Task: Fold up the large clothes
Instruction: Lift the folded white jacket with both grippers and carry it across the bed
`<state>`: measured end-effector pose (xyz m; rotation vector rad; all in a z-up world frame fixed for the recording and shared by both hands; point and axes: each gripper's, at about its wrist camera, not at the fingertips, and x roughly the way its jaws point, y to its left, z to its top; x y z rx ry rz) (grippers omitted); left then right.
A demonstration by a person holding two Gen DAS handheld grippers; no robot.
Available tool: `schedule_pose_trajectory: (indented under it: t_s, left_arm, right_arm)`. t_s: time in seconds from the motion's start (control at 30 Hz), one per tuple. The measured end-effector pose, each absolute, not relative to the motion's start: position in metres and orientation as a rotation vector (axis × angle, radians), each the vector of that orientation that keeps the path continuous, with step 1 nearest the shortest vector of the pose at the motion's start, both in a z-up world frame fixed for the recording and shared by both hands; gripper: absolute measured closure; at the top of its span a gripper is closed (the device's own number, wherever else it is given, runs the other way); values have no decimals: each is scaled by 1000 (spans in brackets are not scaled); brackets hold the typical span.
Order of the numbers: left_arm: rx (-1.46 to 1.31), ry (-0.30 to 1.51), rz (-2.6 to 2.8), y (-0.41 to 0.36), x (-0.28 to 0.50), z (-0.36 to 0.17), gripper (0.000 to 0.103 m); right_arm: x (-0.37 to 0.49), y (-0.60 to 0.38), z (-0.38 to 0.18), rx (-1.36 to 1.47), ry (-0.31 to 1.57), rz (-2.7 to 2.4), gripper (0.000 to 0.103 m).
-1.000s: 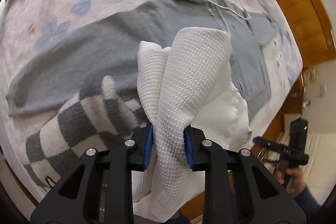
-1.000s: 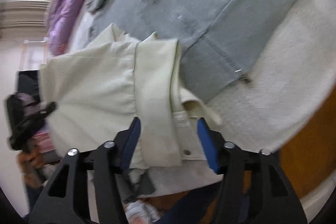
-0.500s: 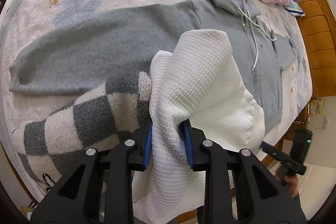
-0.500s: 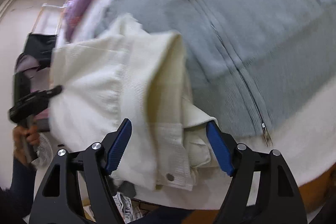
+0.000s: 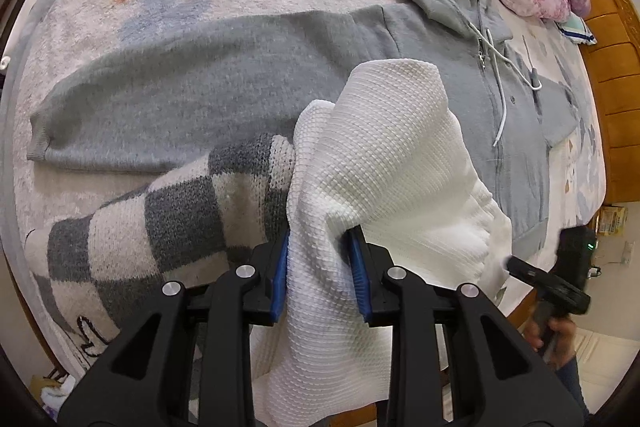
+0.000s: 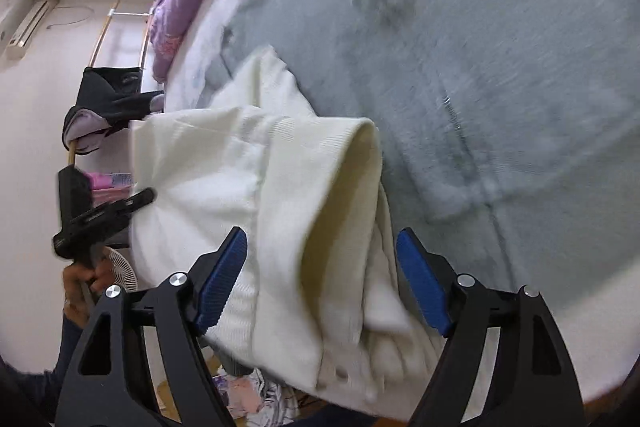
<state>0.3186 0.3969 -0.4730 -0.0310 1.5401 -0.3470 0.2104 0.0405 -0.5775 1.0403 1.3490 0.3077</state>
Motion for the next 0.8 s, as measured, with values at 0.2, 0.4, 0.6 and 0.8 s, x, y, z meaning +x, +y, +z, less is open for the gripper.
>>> schedule_pose_trajectory:
  t_s: [0.2, 0.4, 0.6, 0.8]
  left_arm:
    - [-8, 1533, -339, 394, 319, -473, 75]
    - [-6, 1507, -370, 390, 313, -467, 76]
    - [-50, 1501, -458, 386, 308, -439, 82]
    - [-4, 1494, -567, 380, 303, -402, 92]
  right_arm:
    - [222, 59, -592, 1109, 1325, 375, 28]
    - [217, 62, -597, 1179, 1316, 388, 78]
    - [192, 66, -538, 1254, 1256, 408, 85]
    - [167, 76, -477, 1296, 1199, 440, 86]
